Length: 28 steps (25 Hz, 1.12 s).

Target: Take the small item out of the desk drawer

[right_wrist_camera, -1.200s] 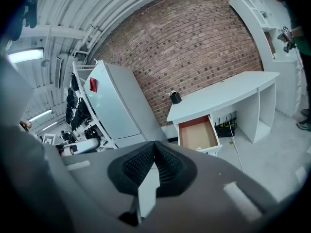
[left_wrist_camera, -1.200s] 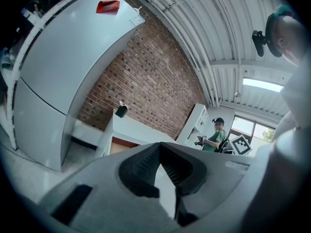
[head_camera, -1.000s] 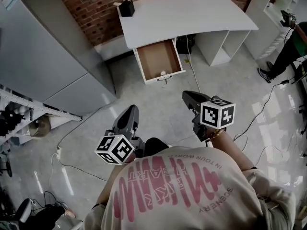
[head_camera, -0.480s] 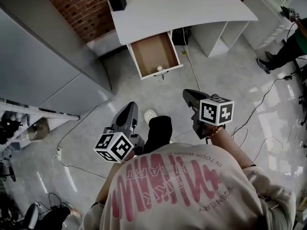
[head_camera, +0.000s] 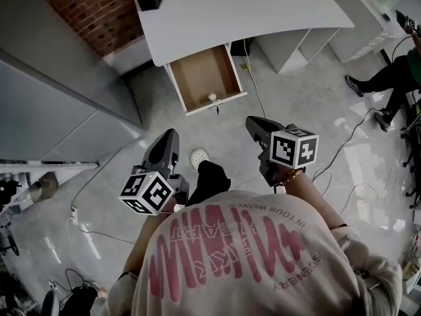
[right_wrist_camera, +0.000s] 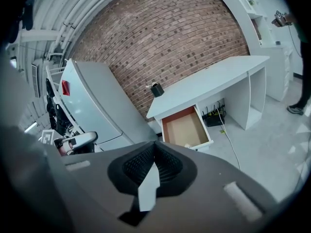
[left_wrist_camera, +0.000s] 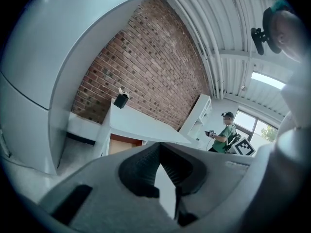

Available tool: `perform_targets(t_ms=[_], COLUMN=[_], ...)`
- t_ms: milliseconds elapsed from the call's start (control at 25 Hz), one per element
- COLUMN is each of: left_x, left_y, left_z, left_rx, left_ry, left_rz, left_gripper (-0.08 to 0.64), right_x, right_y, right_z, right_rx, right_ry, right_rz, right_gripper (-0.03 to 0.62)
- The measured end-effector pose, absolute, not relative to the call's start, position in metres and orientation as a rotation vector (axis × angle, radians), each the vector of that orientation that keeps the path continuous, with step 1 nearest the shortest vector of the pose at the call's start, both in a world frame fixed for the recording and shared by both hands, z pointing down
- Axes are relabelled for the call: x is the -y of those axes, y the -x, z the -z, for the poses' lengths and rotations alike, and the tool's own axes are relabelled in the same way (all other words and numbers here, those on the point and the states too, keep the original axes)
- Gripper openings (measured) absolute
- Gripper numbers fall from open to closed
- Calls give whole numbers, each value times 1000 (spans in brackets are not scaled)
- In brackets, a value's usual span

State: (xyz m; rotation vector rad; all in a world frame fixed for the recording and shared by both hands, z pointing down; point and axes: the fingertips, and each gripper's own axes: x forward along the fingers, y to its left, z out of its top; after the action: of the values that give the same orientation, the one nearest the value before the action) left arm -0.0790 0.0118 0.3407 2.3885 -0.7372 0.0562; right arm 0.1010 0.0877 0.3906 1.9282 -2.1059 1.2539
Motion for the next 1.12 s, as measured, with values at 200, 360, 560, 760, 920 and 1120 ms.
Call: perform_targets(t_ms=[200, 360, 560, 760, 920, 1120], left_x=[36, 70, 112, 146, 170, 189], left_y=[59, 46, 33, 24, 22, 21], left_z=[-342, -340, -336, -335, -337, -344], left_rx=[708, 684, 666, 653, 653, 672], left_ry=[-2396, -2398, -2416, -2461, -2478, -2467], left_rz=[-83, -103, -113, -148, -160, -175], left_gripper=[6, 6, 6, 6, 6, 6], right_x=[-48, -20, 21, 52, 68, 76], right_y=[-121, -130, -142, -150, -152, -150], right_z=[-395, -400, -405, -416, -439, -470], right_rx=[2067, 2034, 2019, 2018, 1987, 1940], right_ry=[-1968, -1988, -2008, -2022, -2017, -1951], right_rz=[-1292, -1331, -1354, -1384, -1439, -1495], right_gripper=[12, 12, 12, 12, 52, 78])
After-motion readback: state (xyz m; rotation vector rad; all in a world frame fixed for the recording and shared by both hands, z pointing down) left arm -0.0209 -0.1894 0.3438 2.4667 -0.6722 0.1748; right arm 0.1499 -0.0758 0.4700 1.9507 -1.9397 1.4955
